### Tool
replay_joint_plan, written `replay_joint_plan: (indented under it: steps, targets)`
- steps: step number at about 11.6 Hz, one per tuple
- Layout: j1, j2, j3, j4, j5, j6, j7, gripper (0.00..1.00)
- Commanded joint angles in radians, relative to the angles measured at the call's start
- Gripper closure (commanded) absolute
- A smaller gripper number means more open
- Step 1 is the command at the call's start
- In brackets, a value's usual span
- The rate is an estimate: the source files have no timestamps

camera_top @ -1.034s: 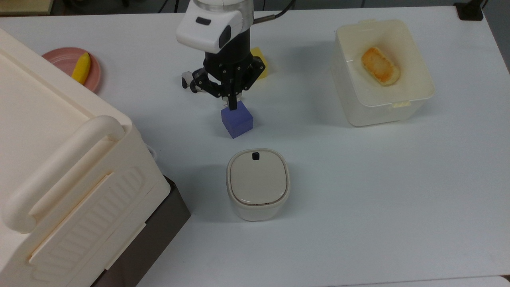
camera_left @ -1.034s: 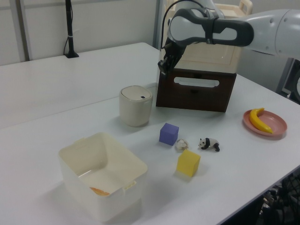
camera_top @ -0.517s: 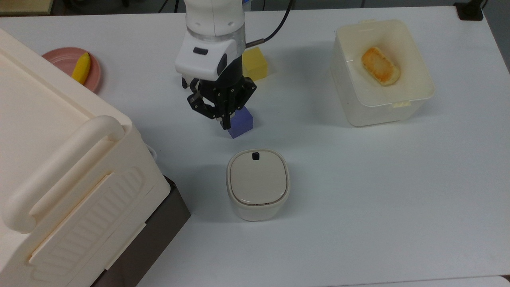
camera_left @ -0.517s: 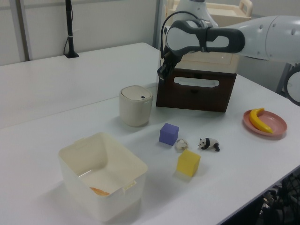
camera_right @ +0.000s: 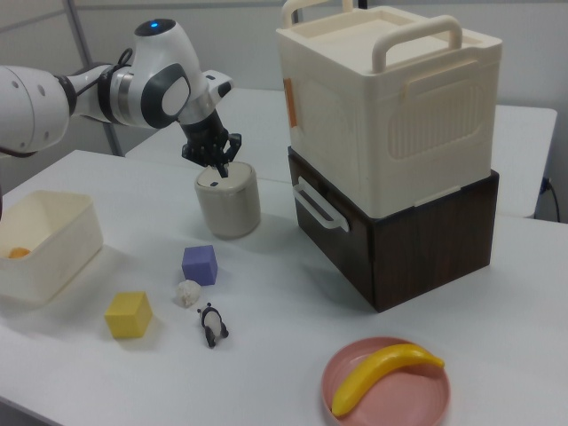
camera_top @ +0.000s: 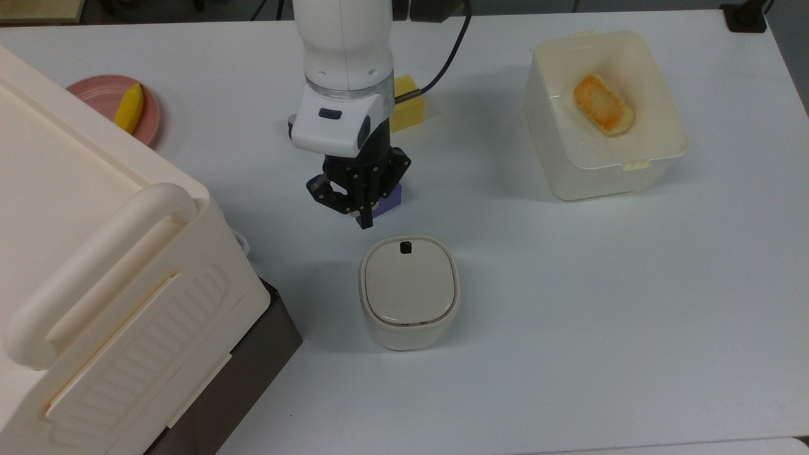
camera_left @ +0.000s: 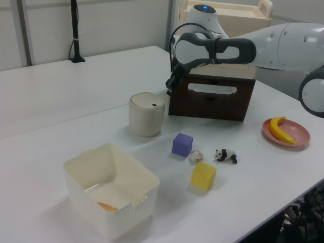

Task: Open the trash can
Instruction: 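Move the gripper over the cream trash can lid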

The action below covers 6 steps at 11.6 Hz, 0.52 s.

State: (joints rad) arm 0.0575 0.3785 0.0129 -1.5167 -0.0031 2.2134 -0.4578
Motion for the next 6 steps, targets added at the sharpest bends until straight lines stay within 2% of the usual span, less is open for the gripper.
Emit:
replay_joint_plan:
  steps: [1,6]
  targets:
    - [-0.001,0.007,0.027,0.003,0.015,0.028,-0.041,1.0]
    - [-0.002,0.04,0.064,0.013,0.014,0.074,-0.059,1.0]
